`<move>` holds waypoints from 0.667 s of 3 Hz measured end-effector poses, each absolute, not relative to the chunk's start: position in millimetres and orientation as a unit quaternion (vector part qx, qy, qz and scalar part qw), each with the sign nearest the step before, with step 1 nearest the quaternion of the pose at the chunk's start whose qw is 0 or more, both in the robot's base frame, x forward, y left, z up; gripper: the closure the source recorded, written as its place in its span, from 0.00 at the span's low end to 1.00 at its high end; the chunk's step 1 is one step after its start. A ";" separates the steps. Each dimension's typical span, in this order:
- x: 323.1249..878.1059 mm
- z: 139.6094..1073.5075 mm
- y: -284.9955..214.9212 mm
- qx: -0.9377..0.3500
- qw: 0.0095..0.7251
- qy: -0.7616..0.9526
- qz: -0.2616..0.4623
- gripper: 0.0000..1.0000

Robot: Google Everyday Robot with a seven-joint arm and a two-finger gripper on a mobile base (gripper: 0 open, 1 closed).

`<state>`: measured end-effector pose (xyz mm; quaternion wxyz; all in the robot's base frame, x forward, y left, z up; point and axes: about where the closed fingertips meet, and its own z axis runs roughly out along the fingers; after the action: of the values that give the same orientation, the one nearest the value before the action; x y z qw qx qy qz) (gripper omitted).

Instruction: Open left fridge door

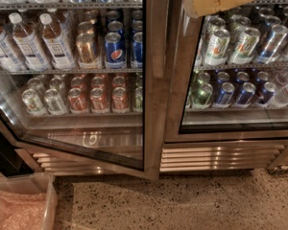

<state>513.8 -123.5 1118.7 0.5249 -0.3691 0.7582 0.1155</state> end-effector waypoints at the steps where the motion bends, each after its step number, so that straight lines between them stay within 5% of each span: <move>1: 512.2 1119.5 -121.4 -0.372 0.523 0.759 0.113 0.00; 2: 510.3 1071.3 -118.0 -0.390 0.463 0.786 0.123 0.00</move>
Offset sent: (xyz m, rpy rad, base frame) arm -0.0083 0.0046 -0.1388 -0.1582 0.3652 0.0891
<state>510.3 -118.0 1071.3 0.4633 -0.3900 0.7862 0.1233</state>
